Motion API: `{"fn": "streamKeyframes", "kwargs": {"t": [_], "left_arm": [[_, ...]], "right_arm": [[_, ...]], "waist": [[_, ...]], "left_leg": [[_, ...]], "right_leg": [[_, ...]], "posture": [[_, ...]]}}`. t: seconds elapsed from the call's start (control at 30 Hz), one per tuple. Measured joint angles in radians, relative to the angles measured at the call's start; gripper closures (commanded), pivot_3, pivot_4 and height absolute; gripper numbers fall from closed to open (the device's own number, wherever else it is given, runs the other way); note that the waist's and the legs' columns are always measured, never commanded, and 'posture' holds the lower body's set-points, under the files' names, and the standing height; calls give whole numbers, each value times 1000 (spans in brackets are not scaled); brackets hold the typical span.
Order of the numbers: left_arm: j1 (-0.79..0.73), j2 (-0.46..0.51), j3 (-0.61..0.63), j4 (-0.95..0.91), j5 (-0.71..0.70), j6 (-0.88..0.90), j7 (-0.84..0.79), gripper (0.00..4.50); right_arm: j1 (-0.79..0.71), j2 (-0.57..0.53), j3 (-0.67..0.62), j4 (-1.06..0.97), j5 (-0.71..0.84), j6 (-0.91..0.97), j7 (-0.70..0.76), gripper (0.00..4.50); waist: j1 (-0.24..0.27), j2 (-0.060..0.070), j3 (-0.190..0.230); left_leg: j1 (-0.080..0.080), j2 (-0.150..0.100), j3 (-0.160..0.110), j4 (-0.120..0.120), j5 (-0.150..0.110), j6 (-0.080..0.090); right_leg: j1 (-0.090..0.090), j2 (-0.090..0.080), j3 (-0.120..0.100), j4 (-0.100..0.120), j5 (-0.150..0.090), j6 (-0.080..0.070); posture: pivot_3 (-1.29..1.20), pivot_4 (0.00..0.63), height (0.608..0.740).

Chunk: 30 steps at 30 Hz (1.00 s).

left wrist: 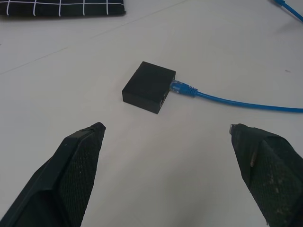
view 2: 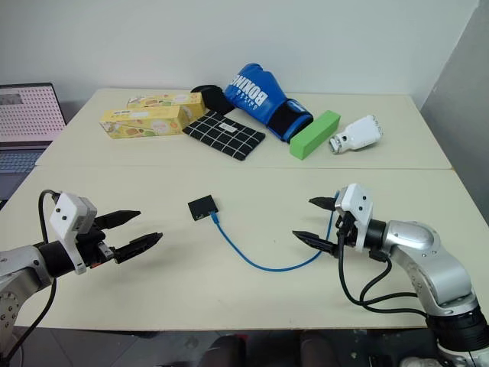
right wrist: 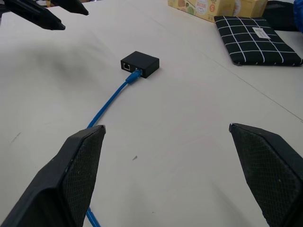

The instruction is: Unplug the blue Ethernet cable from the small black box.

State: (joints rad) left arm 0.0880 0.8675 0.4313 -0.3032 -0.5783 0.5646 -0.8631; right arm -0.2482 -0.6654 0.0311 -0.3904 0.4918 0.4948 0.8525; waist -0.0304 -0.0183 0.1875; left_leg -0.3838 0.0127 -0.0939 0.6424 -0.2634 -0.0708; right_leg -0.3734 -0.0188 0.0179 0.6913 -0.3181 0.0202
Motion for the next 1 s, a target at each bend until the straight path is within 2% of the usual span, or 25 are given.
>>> {"fn": "streamKeyframes", "kwargs": {"t": [0.33, 0.43, 0.6, 0.77, 1.0], "left_arm": [[14, -2, 12, 85, 31, -117, -74, 0], [6, 10, 21, 111, 5, -117, -142, 0], [42, 106, 25, 153, 11, -122, -273, 0], [35, 119, 26, 205, 29, -137, -309, 0], [34, 125, 25, 203, 38, -141, -330, 0]], "right_arm": [[-69, 117, 152, 93, -158, -48, -57, 56], [-139, 211, 232, 171, -219, -64, -82, 56], [-239, 392, 371, 325, -339, -84, -150, 56], [-321, 579, 415, 490, -414, -71, -269, 56], [-370, 721, 442, 699, -509, -67, -395, 56]], "waist": [[-1, 0, 0], [-4, 0, 0], [-10, 0, 1], [-10, -1, 0], [-12, -1, 0]], "left_leg": [[0, 0, 0, 0, 0, 0], [0, 0, 0, -1, 0, 0], [0, 0, 2, -2, 0, 0], [-1, 0, 2, -2, 0, 0], [-1, 0, 3, -2, 0, 0]], "right_leg": [[0, 0, 0, 0, 0, 0], [-1, 1, 0, 0, 0, 0], [-4, 1, 1, 3, -1, -1], [-7, 1, 0, 5, -1, -2], [-8, 1, 1, 6, -1, -2]], "posture": [[0, 150, 740], [0, 150, 740], [0, 150, 740], [0, 150, 740], [0, 150, 740]]}}
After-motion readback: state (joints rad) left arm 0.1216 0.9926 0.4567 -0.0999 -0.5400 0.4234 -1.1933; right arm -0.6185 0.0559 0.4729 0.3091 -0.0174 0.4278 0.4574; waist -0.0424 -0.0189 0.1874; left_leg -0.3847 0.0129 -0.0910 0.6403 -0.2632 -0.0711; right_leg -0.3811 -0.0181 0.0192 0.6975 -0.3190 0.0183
